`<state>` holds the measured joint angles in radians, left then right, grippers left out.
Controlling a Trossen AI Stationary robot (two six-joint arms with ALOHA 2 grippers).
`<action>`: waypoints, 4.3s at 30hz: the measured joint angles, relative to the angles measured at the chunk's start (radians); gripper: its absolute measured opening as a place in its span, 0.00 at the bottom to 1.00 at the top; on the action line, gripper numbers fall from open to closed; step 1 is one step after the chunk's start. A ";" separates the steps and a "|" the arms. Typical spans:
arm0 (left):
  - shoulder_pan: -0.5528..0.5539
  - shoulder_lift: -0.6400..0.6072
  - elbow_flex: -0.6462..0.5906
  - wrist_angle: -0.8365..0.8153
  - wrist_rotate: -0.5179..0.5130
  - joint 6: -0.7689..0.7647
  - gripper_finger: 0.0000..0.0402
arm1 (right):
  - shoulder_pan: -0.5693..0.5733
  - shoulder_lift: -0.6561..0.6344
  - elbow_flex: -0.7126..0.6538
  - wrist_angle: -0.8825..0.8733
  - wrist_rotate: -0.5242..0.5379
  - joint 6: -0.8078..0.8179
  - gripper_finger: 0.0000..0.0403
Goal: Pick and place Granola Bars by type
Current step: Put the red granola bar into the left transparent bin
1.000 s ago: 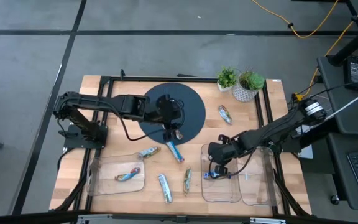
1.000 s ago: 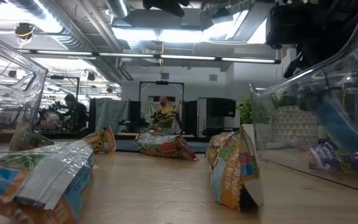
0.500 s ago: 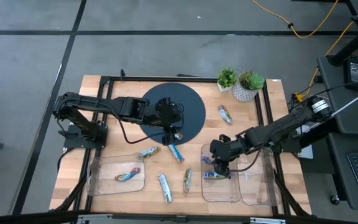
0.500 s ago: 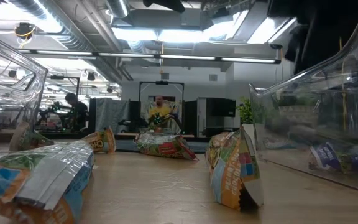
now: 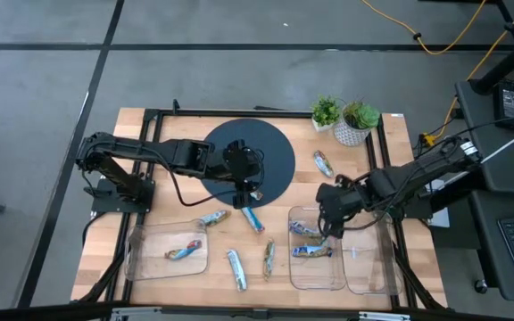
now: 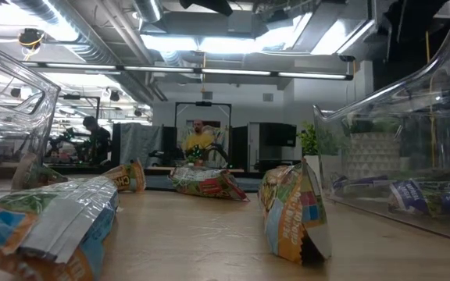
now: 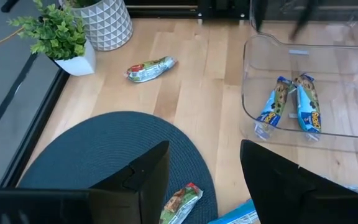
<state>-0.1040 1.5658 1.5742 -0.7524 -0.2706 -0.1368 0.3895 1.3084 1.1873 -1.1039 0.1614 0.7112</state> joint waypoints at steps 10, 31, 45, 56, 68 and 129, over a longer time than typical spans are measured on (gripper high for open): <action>0.000 0.000 0.000 0.048 0.001 0.004 0.46 | -0.250 -0.062 0.006 -0.194 0.027 -0.183 0.49; -0.006 0.000 0.000 0.046 0.003 -0.010 0.46 | -0.718 -0.077 -0.345 0.158 0.021 -0.367 0.88; -0.005 0.000 0.000 0.046 0.003 -0.037 0.46 | -0.891 0.174 -0.394 0.324 -0.023 -0.490 0.88; -0.005 0.000 0.000 0.046 0.003 -0.054 0.46 | -0.912 0.299 -0.389 0.417 -0.081 -0.534 0.79; -0.005 0.000 0.000 0.046 0.003 -0.052 0.46 | -0.911 0.250 -0.394 0.416 -0.152 -0.567 0.16; 0.072 0.043 0.001 0.621 0.101 0.124 0.75 | -0.335 -0.272 -0.392 1.284 -0.107 -0.933 0.04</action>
<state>-0.0321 1.6085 1.5749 -0.1317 -0.1696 -0.0132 0.0544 1.0368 0.7952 0.1799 0.0542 -0.2218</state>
